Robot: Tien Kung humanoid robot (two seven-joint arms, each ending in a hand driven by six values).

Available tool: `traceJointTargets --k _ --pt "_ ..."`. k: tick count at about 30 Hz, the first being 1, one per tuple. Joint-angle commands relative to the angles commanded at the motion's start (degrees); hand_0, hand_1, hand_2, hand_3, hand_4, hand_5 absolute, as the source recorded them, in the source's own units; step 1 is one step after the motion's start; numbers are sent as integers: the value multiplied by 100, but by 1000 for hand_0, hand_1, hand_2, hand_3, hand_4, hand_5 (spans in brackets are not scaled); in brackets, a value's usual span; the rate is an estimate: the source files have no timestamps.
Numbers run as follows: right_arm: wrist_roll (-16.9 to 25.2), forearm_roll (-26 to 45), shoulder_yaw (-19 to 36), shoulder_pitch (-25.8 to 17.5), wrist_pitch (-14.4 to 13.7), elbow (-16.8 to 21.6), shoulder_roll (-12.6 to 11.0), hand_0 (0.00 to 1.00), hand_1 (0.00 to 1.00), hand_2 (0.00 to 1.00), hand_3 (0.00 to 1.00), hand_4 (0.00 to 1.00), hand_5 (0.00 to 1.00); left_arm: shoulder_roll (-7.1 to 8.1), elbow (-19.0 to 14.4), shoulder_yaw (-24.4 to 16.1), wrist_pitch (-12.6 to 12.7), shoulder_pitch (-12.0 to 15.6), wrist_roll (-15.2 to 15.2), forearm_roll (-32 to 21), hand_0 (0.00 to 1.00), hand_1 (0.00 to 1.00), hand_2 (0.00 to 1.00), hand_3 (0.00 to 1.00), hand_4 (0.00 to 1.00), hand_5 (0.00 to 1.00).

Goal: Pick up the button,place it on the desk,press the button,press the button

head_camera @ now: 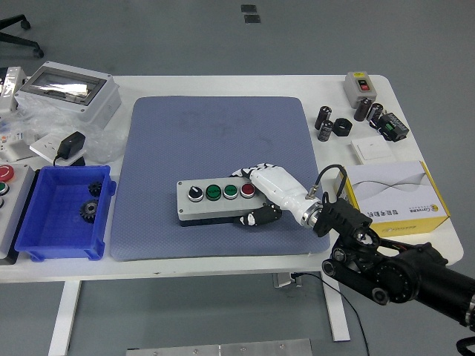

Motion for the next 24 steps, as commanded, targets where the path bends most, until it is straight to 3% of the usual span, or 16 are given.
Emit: traceJointTargets --k 9,10,16,17,21,22,24 --pt "-38 44 39 0 184 44 -22 887 795 790 863 450 121 2 0 -16 -17 7 -8 17 667 552 510 557 299 2" --pt "-50 39 46 0 208 51 -24 890 794 791 871 496 147 2 -1 -23 -24 8 -13 22 667 552 508 557 299 2" --pt "-133 -26 108 -2 380 123 -52 890 794 791 871 496 147 4 -10 -74 -119 10 -56 49 667 552 508 557 299 2" --pt "-146 -36 122 -3 401 139 -62 900 810 823 909 655 197 4 -11 -81 -146 12 -67 51 667 552 507 557 297 2" --pt "-189 -75 161 -4 461 207 -100 900 810 823 909 655 197 6 -17 -115 -242 14 -112 64 667 552 507 557 297 2" --pt "-203 -85 175 -6 477 238 -120 915 839 883 983 769 194 5 -19 -128 -281 15 -127 69 667 551 507 557 295 2" --pt "-219 -102 198 -8 492 286 -150 915 839 883 983 769 194 4 -22 -143 -326 16 -148 73 667 551 507 557 295 2"
